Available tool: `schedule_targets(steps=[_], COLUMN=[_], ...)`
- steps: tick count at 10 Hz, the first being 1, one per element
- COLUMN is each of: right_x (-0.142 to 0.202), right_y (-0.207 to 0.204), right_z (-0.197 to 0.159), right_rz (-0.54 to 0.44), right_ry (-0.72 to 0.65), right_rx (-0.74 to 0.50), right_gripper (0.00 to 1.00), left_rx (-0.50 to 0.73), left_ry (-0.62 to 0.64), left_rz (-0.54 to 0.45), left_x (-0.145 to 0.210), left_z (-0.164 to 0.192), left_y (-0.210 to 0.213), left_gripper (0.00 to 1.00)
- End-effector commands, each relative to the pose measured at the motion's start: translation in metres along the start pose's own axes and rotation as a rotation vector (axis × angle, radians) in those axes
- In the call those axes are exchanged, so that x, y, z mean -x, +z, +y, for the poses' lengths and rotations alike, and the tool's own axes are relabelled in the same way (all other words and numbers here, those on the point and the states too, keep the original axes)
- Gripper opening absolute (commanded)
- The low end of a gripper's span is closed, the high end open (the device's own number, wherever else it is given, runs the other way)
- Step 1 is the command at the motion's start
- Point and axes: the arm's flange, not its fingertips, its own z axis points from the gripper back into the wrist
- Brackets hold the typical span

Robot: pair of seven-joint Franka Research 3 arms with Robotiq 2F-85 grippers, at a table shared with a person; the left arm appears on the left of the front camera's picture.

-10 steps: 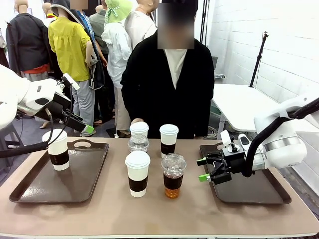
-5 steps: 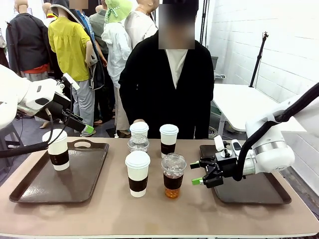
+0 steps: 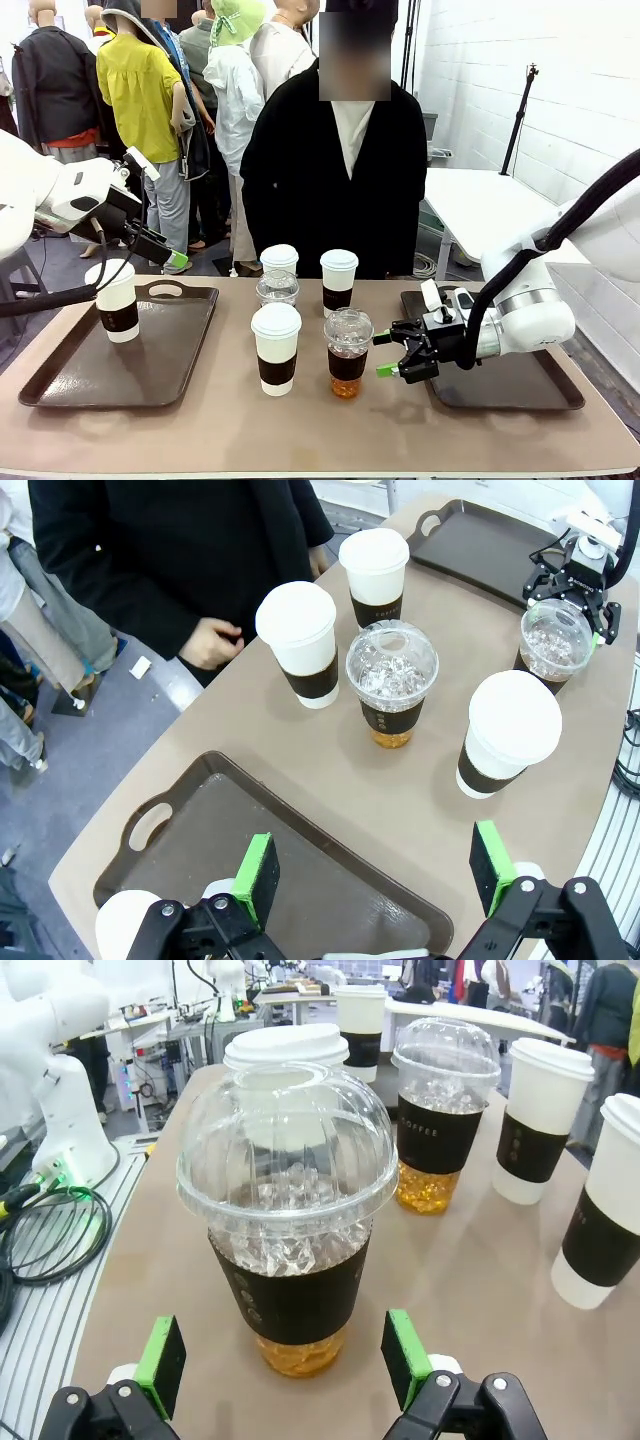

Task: Distribute the coffee onto the tray.
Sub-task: Pick up one iced Americano and place it on the right Handle tray.

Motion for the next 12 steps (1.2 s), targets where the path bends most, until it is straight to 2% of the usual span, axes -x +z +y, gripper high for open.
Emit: schedule_targets(steps=[1,7,12], right_x=[0.003,0.001,0.004], right_y=[-0.015,-0.035,-0.052], right_z=[-0.006,-0.017,-0.021], right_rz=[-0.047,-0.084,-0.078], right_ry=[0.016,0.019,-0.002], right_rx=[-0.001,-0.023,-0.072], right_gripper=[1.00,1.00,1.00], left_rx=[0.015,0.015,0.015], left_ry=[-0.012,-0.012,-0.012], left_rz=[-0.005,-0.005,-0.005], left_x=[0.003,0.003,0.003], left_z=[0.004,0.004,0.004], left_y=[-0.002,-0.002,-0.002], left_gripper=[1.00,1.00,1.00])
